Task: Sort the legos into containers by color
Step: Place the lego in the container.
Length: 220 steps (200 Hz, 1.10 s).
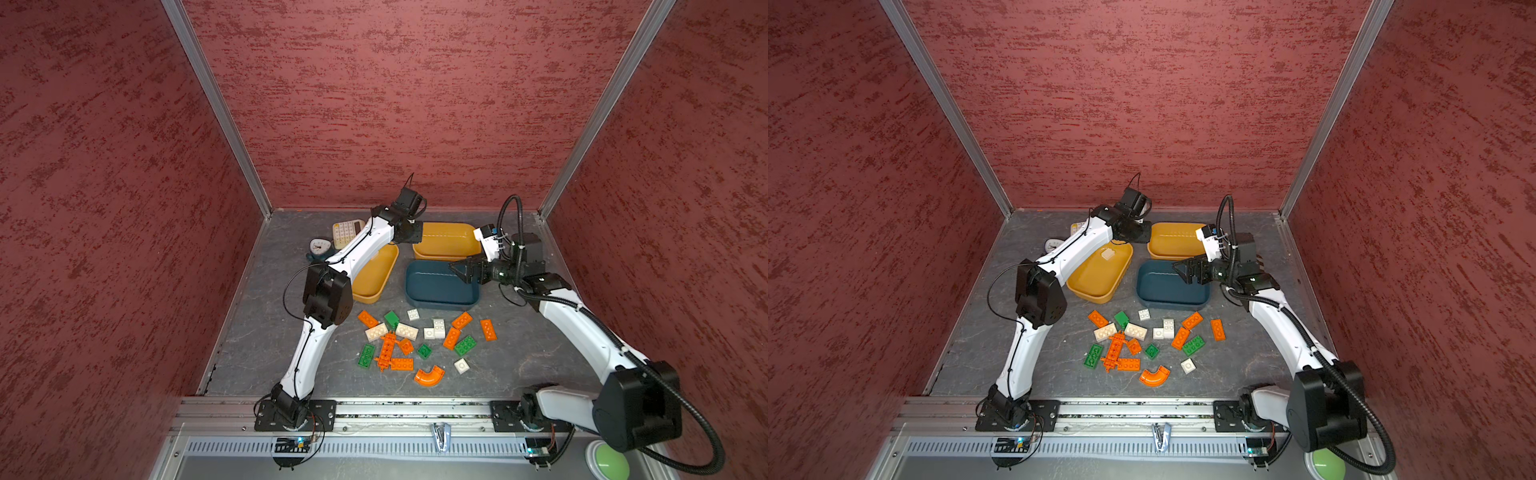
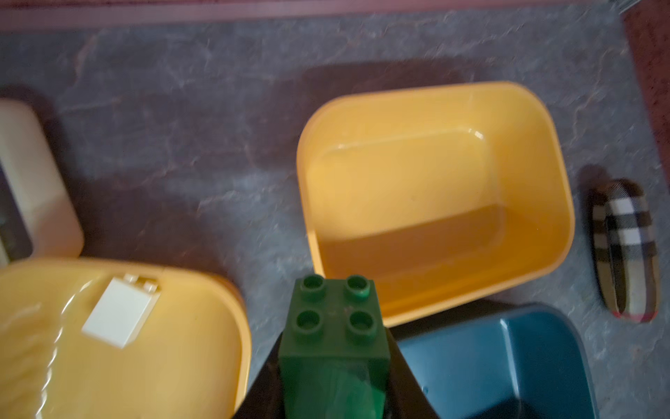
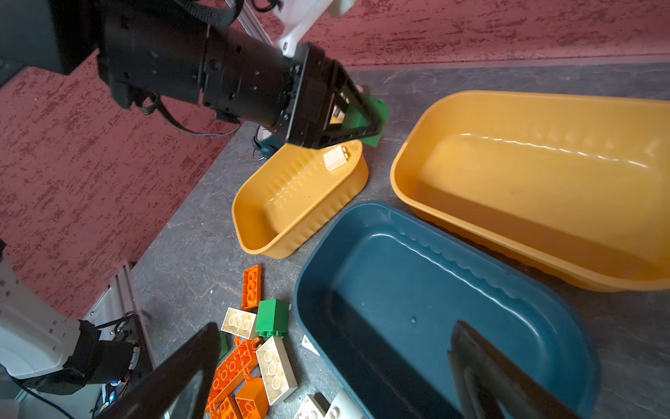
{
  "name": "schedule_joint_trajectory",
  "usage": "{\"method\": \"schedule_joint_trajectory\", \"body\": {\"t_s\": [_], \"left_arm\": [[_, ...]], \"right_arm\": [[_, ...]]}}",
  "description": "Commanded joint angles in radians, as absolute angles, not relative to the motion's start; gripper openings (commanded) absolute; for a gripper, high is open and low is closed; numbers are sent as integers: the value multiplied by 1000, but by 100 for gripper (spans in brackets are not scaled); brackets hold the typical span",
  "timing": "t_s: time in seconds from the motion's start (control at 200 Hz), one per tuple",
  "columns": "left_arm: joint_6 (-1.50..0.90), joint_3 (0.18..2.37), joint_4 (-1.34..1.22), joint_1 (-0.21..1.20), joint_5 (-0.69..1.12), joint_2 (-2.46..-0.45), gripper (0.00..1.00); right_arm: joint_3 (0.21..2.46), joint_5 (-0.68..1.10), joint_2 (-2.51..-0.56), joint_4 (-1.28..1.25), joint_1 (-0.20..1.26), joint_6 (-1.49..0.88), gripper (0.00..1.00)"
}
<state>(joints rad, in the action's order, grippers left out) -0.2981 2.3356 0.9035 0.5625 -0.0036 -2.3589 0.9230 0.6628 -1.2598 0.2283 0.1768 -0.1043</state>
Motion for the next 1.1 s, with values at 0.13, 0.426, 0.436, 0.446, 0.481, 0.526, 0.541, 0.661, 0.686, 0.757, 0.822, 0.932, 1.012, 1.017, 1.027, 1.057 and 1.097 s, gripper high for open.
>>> {"method": "schedule_joint_trajectory", "body": {"t_s": [0.13,0.426,0.436,0.446,0.481,0.526,0.541,0.661,0.686,0.757,0.822,0.932,1.012,1.017,1.027,1.057,1.097], "left_arm": [[-295,2483,804,560,43,-2504,21],[-289,2490,645,563,73,-2573,29],[-289,2491,646,563,74,-2573,31],[-288,2494,648,563,72,-2573,32],[-284,2495,658,566,69,-2571,35],[-280,2496,677,568,66,-2562,40],[-279,2495,684,568,65,-2559,43],[-258,2490,762,575,34,-2514,56],[-257,2488,782,579,25,-2503,57],[-248,2462,817,584,20,-2465,60],[-245,2408,835,594,16,-2418,63],[-263,2296,890,614,-19,-2324,64],[-295,2178,911,628,-36,-2237,65],[-297,2173,911,628,-36,-2230,65],[-301,2152,911,630,-39,-2217,65],[-313,2097,908,635,-42,-2177,65],[-335,2019,908,642,-54,-2125,65]], "right_arm": [[936,618,-1265,226,154,-50,99],[916,608,-1260,231,147,-39,99],[916,607,-1260,231,148,-38,99],[916,607,-1258,231,148,-38,99],[916,604,-1256,232,147,-36,99],[916,605,-1255,234,147,-37,99],[916,606,-1255,235,147,-36,99],[922,628,-1258,234,147,-42,99],[923,635,-1259,230,146,-44,99],[925,648,-1259,229,147,-50,99],[927,656,-1258,229,147,-54,99],[927,668,-1255,238,146,-48,99],[923,682,-1253,241,147,-49,99],[923,682,-1254,242,147,-49,99],[922,685,-1255,241,147,-48,99],[920,692,-1256,241,146,-50,99],[920,703,-1257,243,146,-52,99]]}}
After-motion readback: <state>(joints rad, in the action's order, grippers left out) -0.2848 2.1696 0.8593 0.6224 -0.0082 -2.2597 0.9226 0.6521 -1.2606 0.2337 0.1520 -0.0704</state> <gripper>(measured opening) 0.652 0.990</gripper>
